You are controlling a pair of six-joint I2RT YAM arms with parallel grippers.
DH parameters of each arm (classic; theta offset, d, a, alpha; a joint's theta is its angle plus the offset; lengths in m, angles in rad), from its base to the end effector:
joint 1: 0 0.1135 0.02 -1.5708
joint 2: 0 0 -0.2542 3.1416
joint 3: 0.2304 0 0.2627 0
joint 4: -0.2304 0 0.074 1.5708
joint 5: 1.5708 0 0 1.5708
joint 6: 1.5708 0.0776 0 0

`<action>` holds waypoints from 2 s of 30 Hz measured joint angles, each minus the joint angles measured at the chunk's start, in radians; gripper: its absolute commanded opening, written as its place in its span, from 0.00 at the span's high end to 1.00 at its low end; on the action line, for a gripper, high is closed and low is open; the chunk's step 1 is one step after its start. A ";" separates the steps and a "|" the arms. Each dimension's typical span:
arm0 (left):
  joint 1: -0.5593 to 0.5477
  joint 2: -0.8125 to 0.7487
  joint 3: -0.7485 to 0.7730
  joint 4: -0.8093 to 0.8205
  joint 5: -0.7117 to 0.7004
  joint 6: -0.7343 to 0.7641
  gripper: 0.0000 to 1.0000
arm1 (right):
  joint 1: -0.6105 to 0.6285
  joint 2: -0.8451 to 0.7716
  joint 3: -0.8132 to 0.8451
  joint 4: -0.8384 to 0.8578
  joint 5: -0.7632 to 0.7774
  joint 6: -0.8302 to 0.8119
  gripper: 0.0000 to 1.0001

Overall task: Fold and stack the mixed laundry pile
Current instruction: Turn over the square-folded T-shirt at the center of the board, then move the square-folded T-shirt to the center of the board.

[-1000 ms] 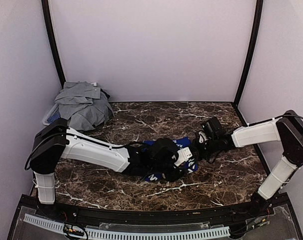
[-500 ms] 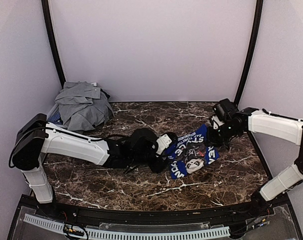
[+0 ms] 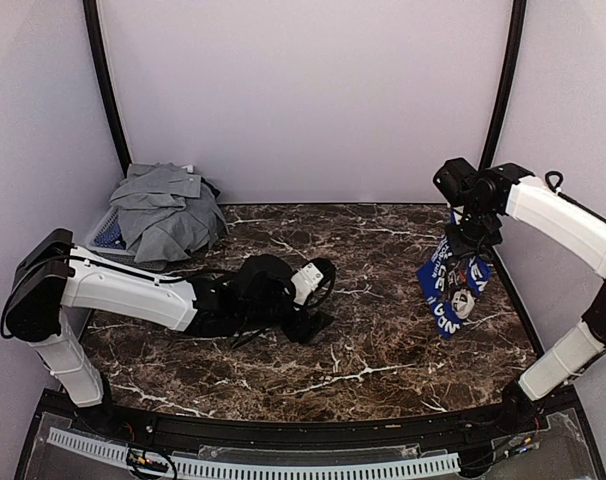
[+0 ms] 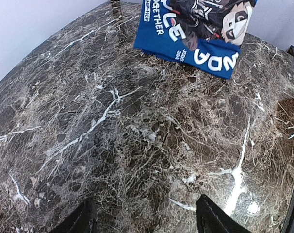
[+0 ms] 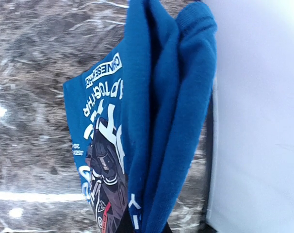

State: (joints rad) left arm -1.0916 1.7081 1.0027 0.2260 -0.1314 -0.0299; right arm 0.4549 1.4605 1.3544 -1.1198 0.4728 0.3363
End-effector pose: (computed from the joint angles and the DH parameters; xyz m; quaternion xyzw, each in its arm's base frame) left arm 0.2037 -0.3701 0.1755 0.4024 0.7528 -0.2279 0.4684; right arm 0.2860 0.1005 0.2641 -0.0166 0.9585 -0.1486 0.2429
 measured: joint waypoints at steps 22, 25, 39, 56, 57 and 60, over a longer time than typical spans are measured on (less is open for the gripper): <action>0.074 -0.200 -0.109 -0.021 -0.006 -0.063 0.31 | 0.391 0.762 0.512 -0.224 0.166 0.134 1.00; 0.084 -0.285 -0.143 -0.037 -0.013 -0.080 0.30 | 0.441 0.855 0.653 -0.211 0.114 0.148 0.99; 0.113 -0.554 -0.227 -0.138 -0.031 -0.179 0.28 | 0.451 0.793 0.657 0.093 -0.288 0.117 0.17; 0.154 0.065 0.272 -0.252 0.214 -0.299 0.37 | 0.003 0.232 -0.017 0.512 -0.701 0.061 0.25; 0.154 0.104 0.298 -0.262 0.225 -0.305 0.36 | 0.015 0.232 -0.037 0.516 -0.705 0.061 0.25; 0.154 0.205 0.362 -0.299 0.248 -0.323 0.36 | 0.072 0.232 -0.089 0.530 -0.693 0.066 0.23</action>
State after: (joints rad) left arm -0.9371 1.9133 1.3643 -0.0731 0.1169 -0.3531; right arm 0.5266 1.6928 1.2652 -0.5896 -0.2203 0.4023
